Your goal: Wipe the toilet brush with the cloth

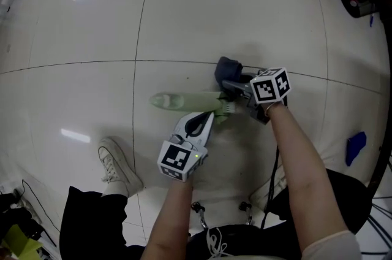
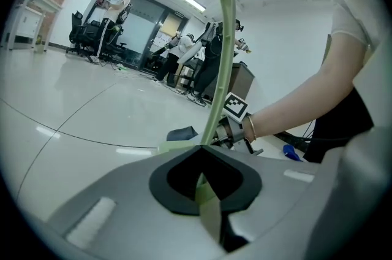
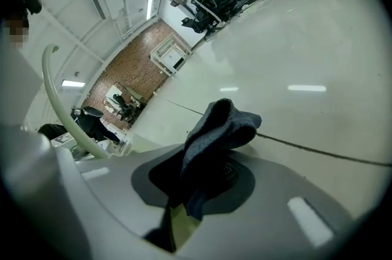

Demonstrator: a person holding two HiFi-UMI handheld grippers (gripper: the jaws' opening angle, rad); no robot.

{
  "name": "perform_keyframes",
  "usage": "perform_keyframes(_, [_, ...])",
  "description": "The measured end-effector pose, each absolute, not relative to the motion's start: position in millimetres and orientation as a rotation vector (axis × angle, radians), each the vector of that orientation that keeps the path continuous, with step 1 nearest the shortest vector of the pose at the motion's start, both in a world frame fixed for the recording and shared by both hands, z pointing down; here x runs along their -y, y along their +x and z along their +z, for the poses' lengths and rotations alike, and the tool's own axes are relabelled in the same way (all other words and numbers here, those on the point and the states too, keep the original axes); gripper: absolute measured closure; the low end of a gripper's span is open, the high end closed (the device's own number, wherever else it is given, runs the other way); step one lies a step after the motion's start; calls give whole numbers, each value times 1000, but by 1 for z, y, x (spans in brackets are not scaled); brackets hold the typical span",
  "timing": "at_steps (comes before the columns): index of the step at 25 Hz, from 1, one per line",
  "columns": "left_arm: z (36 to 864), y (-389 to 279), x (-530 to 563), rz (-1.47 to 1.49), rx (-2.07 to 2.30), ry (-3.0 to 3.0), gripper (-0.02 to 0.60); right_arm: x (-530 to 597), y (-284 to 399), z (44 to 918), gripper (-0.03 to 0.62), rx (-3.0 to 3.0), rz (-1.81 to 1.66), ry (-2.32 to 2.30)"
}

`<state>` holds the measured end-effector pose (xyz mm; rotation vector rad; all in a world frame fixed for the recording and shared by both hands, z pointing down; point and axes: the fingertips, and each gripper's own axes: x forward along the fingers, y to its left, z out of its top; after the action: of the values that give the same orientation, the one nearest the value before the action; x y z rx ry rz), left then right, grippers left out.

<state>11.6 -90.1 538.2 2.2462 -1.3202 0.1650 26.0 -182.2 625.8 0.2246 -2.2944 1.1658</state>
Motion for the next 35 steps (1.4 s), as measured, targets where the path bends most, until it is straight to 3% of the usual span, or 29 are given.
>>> perform_keyframes(5, [540, 11, 89, 150, 1296, 2242, 575, 186, 69, 623, 520, 2300, 1060, 494])
perform_keyframes(9, [542, 8, 87, 132, 1280, 2227, 575, 189, 91, 553, 520, 2562, 1006, 742])
perform_keyframes(18, [499, -52, 80, 75, 1377, 2260, 575, 89, 56, 447, 519, 2788, 587, 827])
perform_keyframes(28, [470, -130, 81, 76, 1498, 2242, 575, 34, -55, 519, 519, 2523, 957, 840])
perform_keyframes(35, [495, -134, 77, 152, 1381, 2281, 575, 40, -60, 591, 519, 2232, 1498, 1119])
